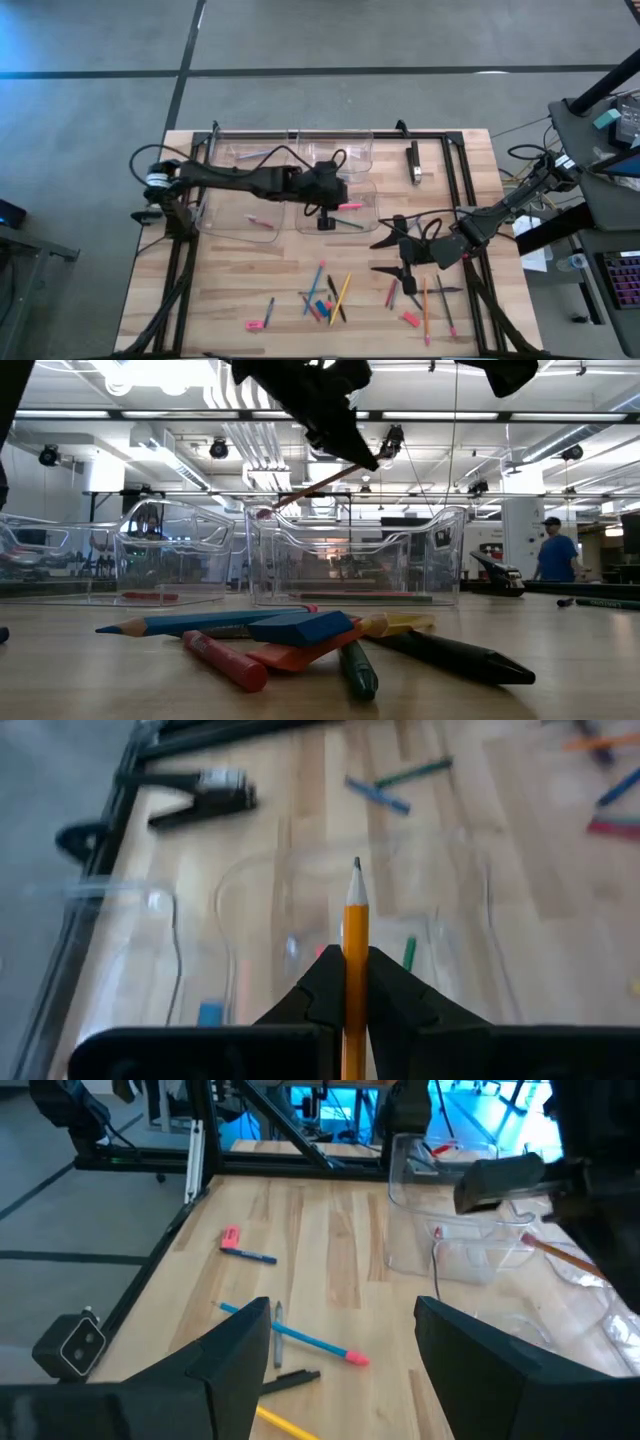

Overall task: Sort crayons/erasers/pens/pencils in bins
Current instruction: Put the left orange pencil into the bottom right transparent bin

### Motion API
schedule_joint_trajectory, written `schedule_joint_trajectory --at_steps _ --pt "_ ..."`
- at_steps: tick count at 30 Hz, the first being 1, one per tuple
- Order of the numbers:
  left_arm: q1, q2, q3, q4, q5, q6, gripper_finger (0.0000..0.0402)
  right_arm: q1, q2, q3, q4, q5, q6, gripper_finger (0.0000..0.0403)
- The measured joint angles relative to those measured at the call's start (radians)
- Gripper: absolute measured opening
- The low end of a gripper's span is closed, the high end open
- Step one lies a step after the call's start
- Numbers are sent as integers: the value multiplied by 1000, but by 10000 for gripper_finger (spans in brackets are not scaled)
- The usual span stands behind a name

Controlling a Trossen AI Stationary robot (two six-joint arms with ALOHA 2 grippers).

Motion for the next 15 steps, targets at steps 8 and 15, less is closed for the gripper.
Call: schedule_joint_trajectory --at_steps 8,15 --pt "6 53 51 22 11 1 8 -5 -8 0 23 6 -64 237" --pt "15 105 47 37 20 -7 67 -5 -9 8 25 24 -78 237"
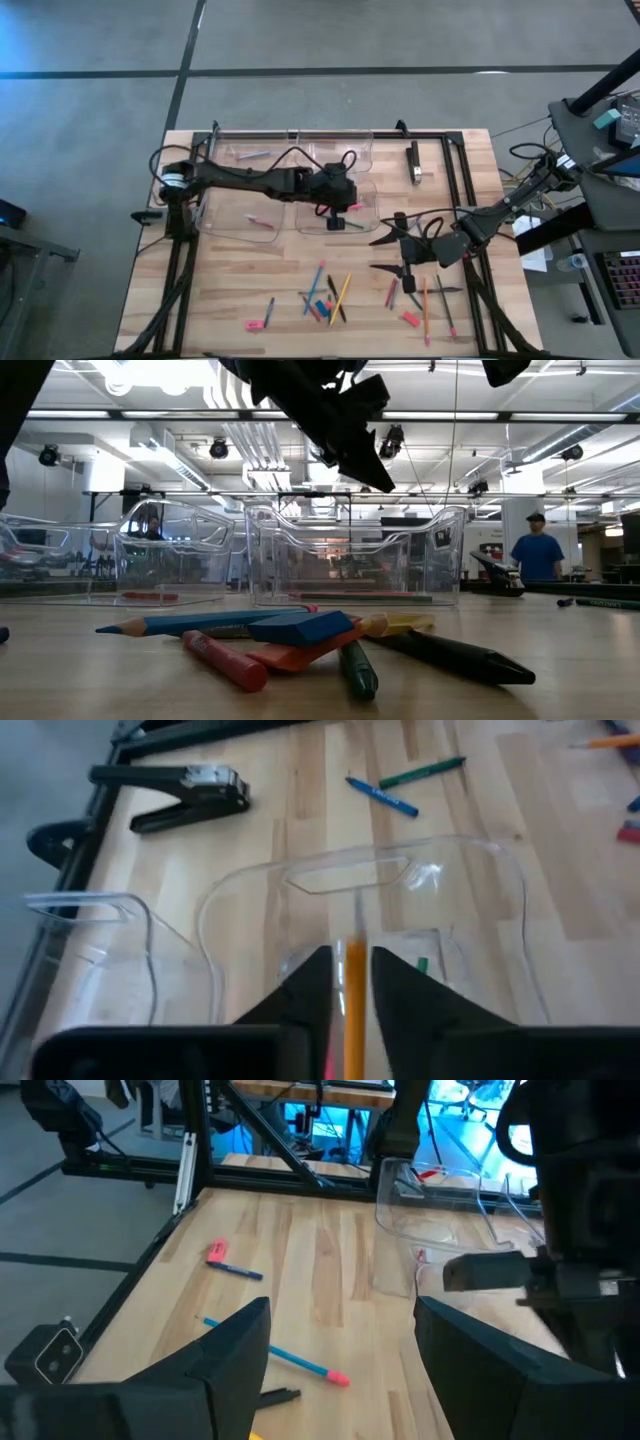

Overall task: Sort crayons/erasers/pens/pencils in bins
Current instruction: Put the left orange pencil into the bottom right transparent bin, then put the left black ball pen into the top left transparent bin

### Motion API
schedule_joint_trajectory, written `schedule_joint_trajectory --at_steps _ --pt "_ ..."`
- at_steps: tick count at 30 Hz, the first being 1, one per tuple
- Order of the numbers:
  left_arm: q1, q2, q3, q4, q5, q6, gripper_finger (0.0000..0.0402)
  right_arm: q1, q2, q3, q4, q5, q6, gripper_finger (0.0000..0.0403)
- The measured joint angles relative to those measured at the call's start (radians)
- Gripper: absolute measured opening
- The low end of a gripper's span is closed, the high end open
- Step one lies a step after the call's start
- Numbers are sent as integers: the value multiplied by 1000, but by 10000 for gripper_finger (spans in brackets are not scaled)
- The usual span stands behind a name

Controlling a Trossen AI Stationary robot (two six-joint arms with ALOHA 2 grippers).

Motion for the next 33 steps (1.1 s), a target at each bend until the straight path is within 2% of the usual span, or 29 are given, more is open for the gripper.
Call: schedule_joint_trajectory --at_steps 5,9,13,17,22,26,33 --pt "0 0 8 -11 -4 -20 142 0 0 1 -9 0 0 237" --pt "-5 -47 38 -123 -15 -22 186 2 0 1 -13 0 0 237" --pt "-60 -139 87 -304 -27 -56 199 3 -6 1 -51 0 8 237" --pt "-174 -222 68 -456 -28 -135 196 3 -12 1 -73 1 8 237" --pt "-359 -284 47 -678 -50 -365 193 2 -21 2 -75 2 2 237" --pt "-535 -283 44 -810 -69 -594 193 2 -25 2 -82 2 3 237" --pt "-793 -254 -4 -815 -74 -960 193 2 -25 2 -83 2 20 237"
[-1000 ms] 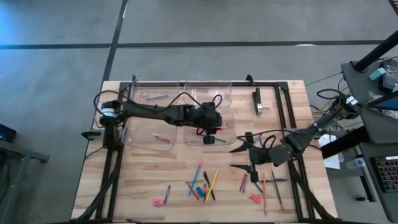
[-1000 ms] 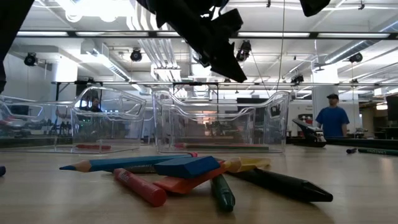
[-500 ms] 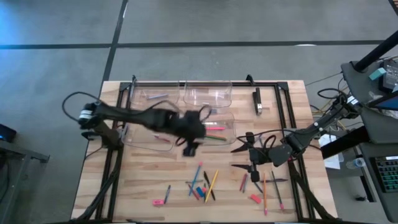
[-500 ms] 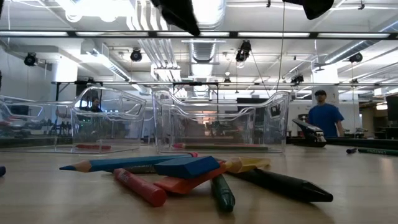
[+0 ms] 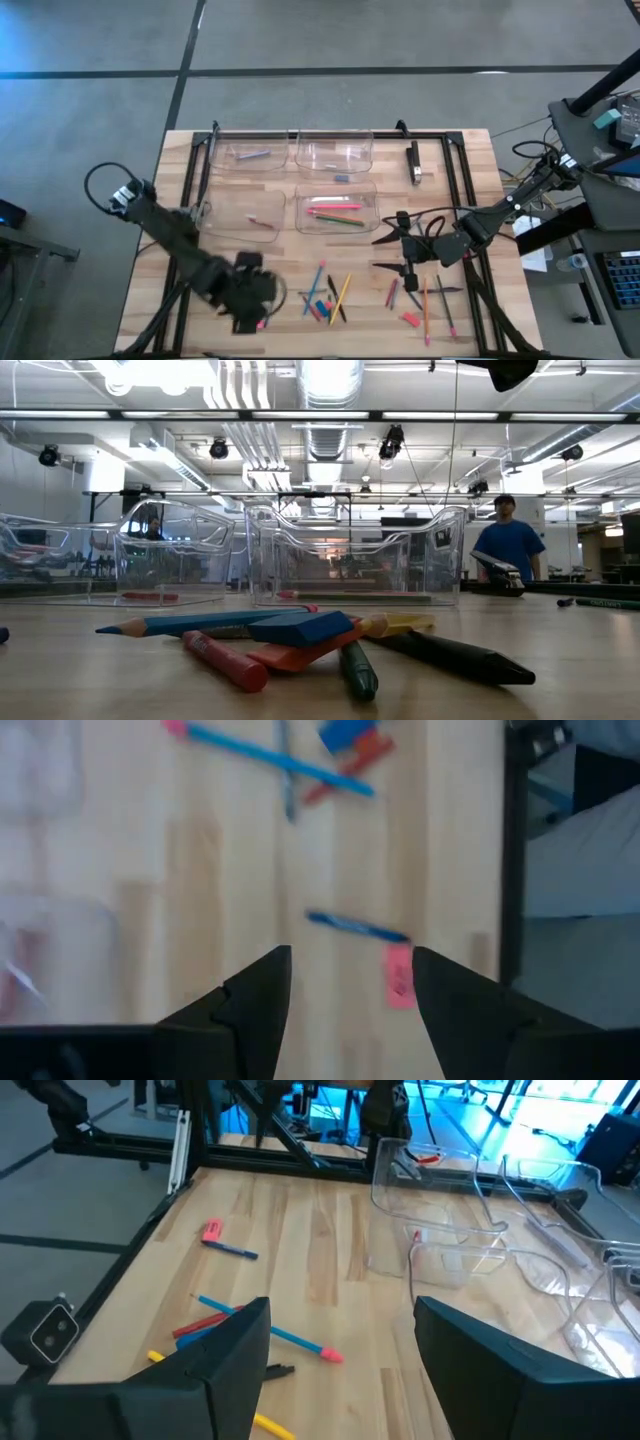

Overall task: Sort crayons/erasers/pens/pencils in bins
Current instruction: Put the left black ball pen into the top left transparent bin

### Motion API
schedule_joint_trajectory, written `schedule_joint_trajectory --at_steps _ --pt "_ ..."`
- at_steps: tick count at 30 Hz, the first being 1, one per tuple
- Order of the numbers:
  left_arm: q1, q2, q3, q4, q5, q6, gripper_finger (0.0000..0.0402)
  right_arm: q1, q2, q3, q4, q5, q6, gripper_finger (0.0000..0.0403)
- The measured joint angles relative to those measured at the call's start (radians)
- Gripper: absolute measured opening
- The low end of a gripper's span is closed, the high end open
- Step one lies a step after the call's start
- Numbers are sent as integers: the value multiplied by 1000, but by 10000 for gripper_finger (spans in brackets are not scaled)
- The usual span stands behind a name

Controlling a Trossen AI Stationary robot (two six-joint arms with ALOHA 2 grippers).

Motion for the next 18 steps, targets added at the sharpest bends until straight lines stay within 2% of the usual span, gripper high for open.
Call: schedule_joint_trajectory --at_steps 5,11,18 --pt "-110 13 -75 114 3 -176 193 0 0 -1 0 0 27 237" --pt "-185 82 -174 400 114 -259 193 0 22 -2 0 0 63 237" --pt "-231 246 -122 427 200 -296 193 0 77 -2 5 0 112 237"
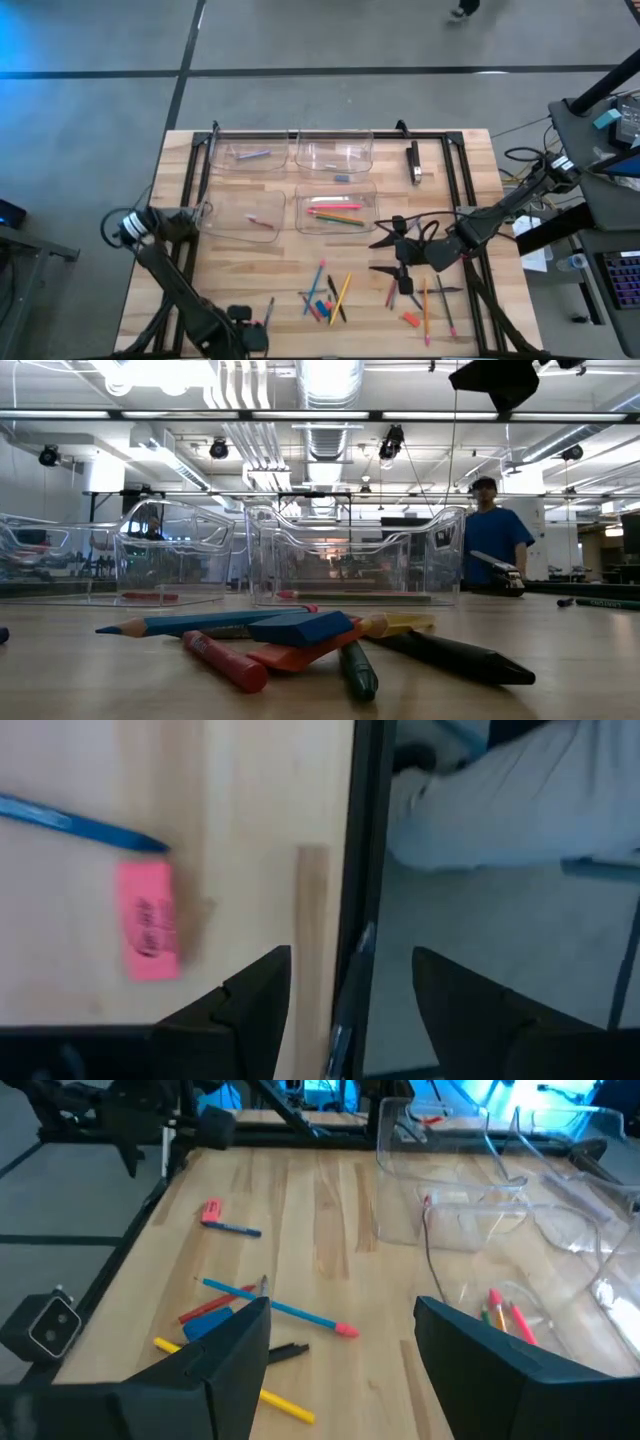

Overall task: Sort crayons/erasers/pens/pencils in bins
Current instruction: Put the left black ball pen into the top left transparent bin

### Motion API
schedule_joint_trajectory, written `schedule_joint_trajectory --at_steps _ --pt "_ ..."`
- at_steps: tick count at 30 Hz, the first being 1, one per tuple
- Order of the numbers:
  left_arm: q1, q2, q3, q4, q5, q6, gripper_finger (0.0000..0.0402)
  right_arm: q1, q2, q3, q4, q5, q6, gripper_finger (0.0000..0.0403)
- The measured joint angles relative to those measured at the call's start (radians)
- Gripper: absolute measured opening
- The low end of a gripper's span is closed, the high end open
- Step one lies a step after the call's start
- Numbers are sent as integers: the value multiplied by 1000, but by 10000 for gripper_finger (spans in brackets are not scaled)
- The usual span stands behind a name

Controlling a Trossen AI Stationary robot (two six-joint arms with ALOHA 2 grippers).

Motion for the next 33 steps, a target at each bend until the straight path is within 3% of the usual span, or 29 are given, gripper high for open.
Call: schedule_joint_trajectory --at_steps 9,17,33 --pt "-42 116 73 -23 6 -22 193 1 56 -1 -2 -1 43 237" --pt "-65 124 75 -133 7 -22 193 0 55 -1 0 0 21 237" --pt "-101 137 78 -107 7 -21 189 0 54 -1 -4 0 45 237"
